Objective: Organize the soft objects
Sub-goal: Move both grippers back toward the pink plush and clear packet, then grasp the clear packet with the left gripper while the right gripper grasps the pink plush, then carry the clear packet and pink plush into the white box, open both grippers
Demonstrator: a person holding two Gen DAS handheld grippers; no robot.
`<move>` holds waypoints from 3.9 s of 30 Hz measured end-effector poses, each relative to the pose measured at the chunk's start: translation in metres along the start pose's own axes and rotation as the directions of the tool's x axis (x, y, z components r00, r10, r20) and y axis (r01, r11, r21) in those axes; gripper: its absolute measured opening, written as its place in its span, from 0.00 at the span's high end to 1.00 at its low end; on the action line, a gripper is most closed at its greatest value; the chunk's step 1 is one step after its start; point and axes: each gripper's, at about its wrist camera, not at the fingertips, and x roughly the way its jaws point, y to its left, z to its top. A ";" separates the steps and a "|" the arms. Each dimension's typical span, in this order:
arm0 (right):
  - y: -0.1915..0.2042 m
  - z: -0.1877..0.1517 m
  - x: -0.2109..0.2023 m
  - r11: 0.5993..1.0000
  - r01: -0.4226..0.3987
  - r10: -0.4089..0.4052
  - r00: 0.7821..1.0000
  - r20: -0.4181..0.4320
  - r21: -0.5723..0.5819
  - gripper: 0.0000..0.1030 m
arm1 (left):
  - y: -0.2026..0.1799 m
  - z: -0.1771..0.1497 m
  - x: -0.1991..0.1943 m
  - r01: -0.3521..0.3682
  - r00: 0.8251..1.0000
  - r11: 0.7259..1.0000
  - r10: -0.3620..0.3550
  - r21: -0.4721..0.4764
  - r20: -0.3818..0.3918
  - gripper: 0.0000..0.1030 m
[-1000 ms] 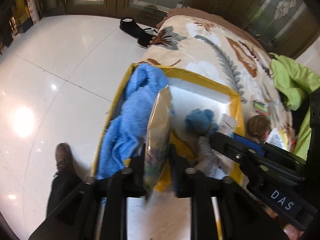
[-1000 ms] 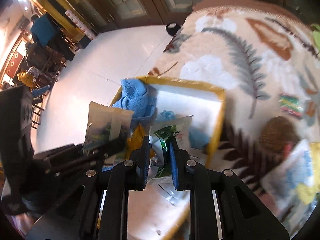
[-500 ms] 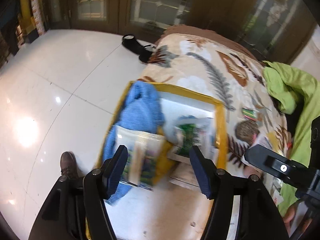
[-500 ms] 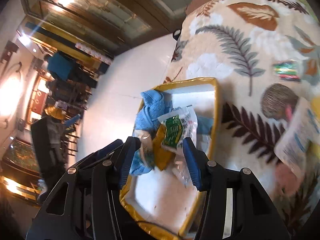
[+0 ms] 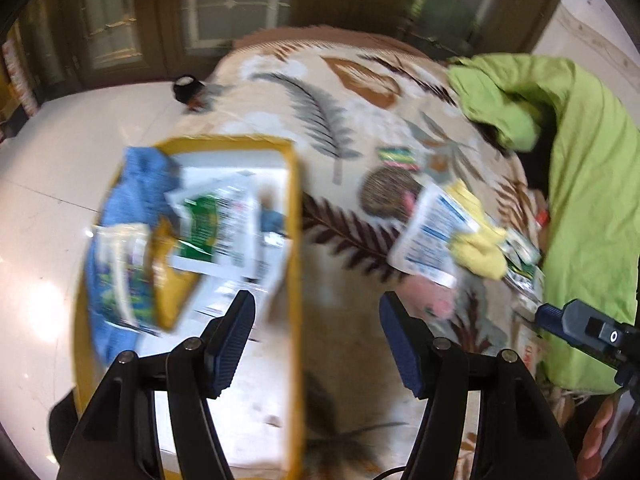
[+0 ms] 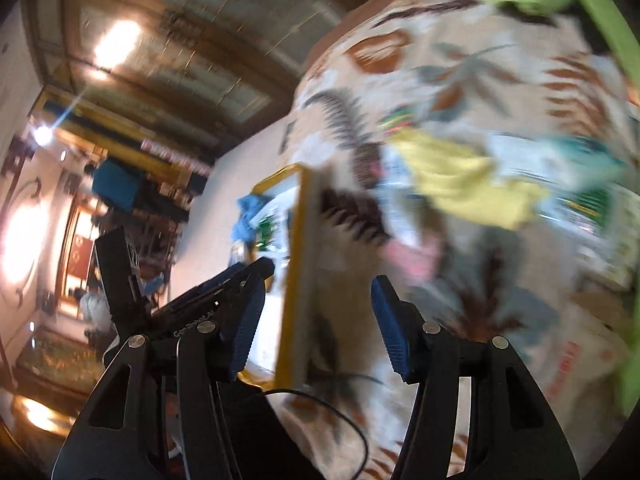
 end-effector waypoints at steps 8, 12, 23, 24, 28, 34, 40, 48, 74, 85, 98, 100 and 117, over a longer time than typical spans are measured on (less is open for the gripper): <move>-0.059 -0.017 -0.044 0.991 0.055 -0.063 0.996 0.063 0.120 0.43 | -0.036 -0.003 0.028 0.023 0.998 0.999 -0.020 0.048 -0.058 0.37; -0.072 -0.019 -0.045 0.987 0.068 -0.077 0.995 0.057 0.148 0.43 | -0.047 0.004 0.043 0.034 0.997 0.997 -0.029 0.072 -0.069 0.37; -0.087 -0.020 -0.051 0.980 0.085 -0.099 0.993 0.071 0.178 0.43 | -0.079 0.032 0.073 0.034 0.997 0.989 -0.024 0.143 -0.073 0.37; -0.089 -0.020 -0.052 0.980 0.085 -0.101 0.992 0.077 0.182 0.43 | -0.082 0.034 0.075 0.029 0.997 0.988 -0.017 0.155 -0.075 0.37; -0.089 -0.018 -0.051 0.978 0.092 -0.108 0.991 0.075 0.188 0.43 | -0.087 0.041 0.081 0.024 0.997 0.985 -0.011 0.169 -0.079 0.37; -0.082 -0.012 -0.032 0.981 0.103 -0.112 0.993 0.043 0.164 0.43 | -0.087 0.046 0.095 0.023 0.994 0.984 -0.003 0.176 -0.112 0.37; -0.064 -0.004 0.005 0.986 0.125 -0.126 0.992 -0.005 0.107 0.43 | -0.075 0.048 0.106 0.048 0.993 0.988 -0.031 0.147 -0.117 0.43; -0.033 0.005 0.059 0.971 0.229 -0.231 0.972 -0.029 -0.071 0.43 | -0.054 0.051 0.102 0.102 0.988 0.992 -0.092 0.073 -0.127 0.63; -0.001 0.006 0.037 0.954 0.222 -0.217 0.975 0.044 -0.201 0.80 | -0.019 0.029 0.034 0.169 0.983 0.986 -0.169 -0.003 -0.067 0.65; 0.079 0.012 0.093 0.945 0.111 -0.126 0.991 -0.032 -0.306 0.80 | 0.072 0.030 -0.016 0.017 1.000 0.994 -0.014 -0.104 0.022 0.65; 0.120 0.003 0.187 0.900 0.136 -0.215 0.965 -0.152 -0.413 0.79 | 0.118 0.014 0.007 -0.075 0.997 0.985 0.074 -0.152 -0.014 0.65; 0.116 0.001 0.192 0.899 0.152 -0.234 0.960 -0.156 -0.412 0.79 | 0.119 0.013 0.007 -0.081 0.997 0.984 0.082 -0.159 -0.003 0.61; 0.107 0.003 0.144 0.944 0.109 -0.146 0.984 -0.097 -0.310 0.63 | 0.102 0.009 -0.014 -0.135 0.986 0.982 0.146 -0.135 0.074 0.40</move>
